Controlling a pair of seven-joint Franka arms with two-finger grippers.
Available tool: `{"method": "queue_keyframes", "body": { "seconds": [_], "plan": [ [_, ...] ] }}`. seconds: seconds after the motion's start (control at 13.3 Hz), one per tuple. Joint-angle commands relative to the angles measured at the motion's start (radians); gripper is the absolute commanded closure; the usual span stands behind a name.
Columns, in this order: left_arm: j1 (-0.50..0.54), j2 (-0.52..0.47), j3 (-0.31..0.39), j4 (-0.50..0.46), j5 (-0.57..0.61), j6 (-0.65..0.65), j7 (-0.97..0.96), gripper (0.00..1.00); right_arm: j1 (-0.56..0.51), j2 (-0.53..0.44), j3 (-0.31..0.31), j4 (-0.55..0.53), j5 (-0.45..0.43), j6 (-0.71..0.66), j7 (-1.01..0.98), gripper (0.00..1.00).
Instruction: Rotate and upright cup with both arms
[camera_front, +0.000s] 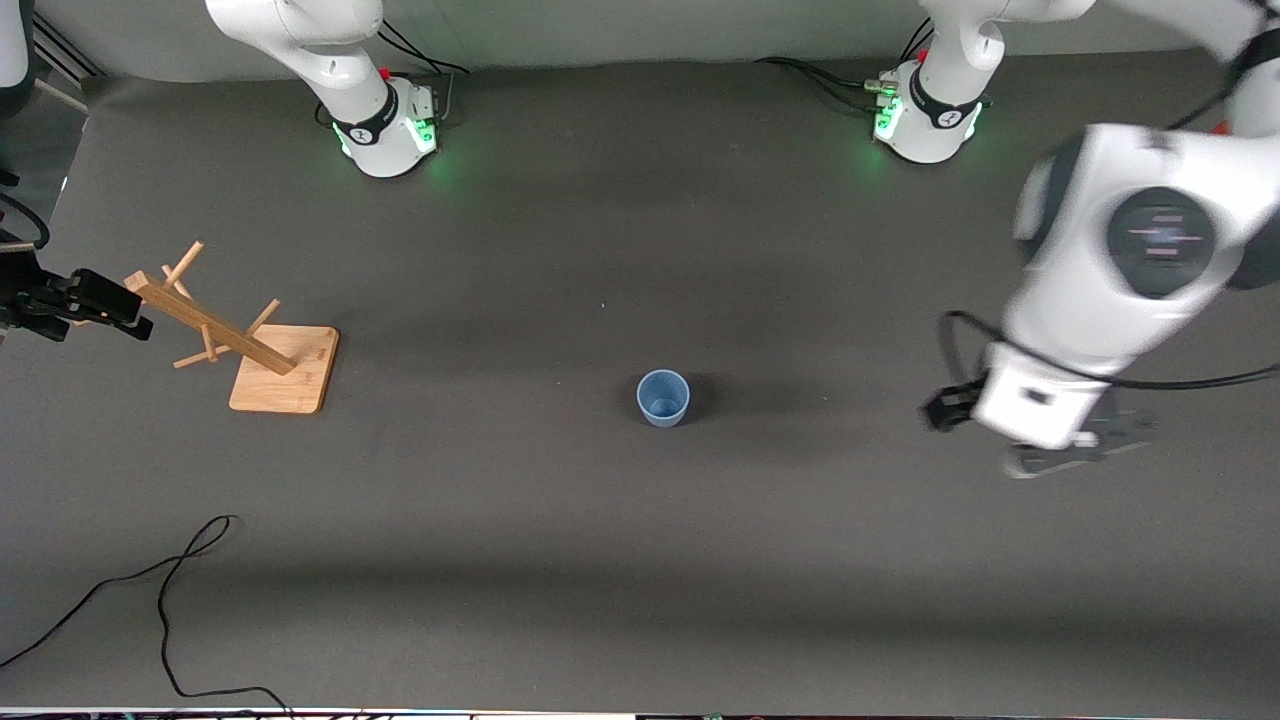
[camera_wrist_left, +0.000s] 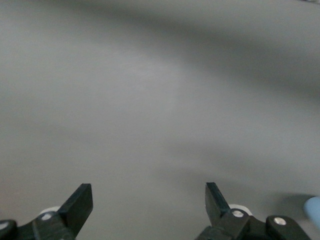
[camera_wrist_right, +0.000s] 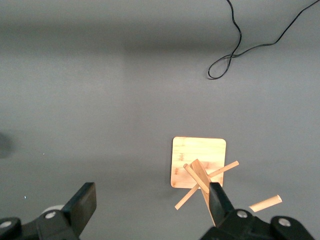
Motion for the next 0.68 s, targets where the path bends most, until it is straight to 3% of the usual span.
{"method": "queue_keyframes", "body": {
  "seconds": [0.0,0.3,0.45,0.6],
  "plan": [
    [0.101,-0.083,-0.016,-0.083,-0.045,-0.033,0.143,0.0,0.003,-0.024,-0.002,-0.013,0.008,-0.024,-0.01,0.0],
    [0.217,-0.199,-0.011,-0.202,-0.1,-0.019,0.293,0.0,0.003,-0.03,-0.002,-0.013,0.008,-0.046,-0.01,0.0],
    [0.16,-0.285,0.042,-0.303,-0.096,0.005,0.296,0.0,0.003,-0.03,-0.002,-0.013,0.008,-0.054,-0.01,0.0],
    [0.022,-0.354,0.18,-0.379,-0.087,0.036,0.296,0.0,0.003,-0.03,-0.002,-0.013,0.008,-0.054,-0.01,0.0]
  ]
}}
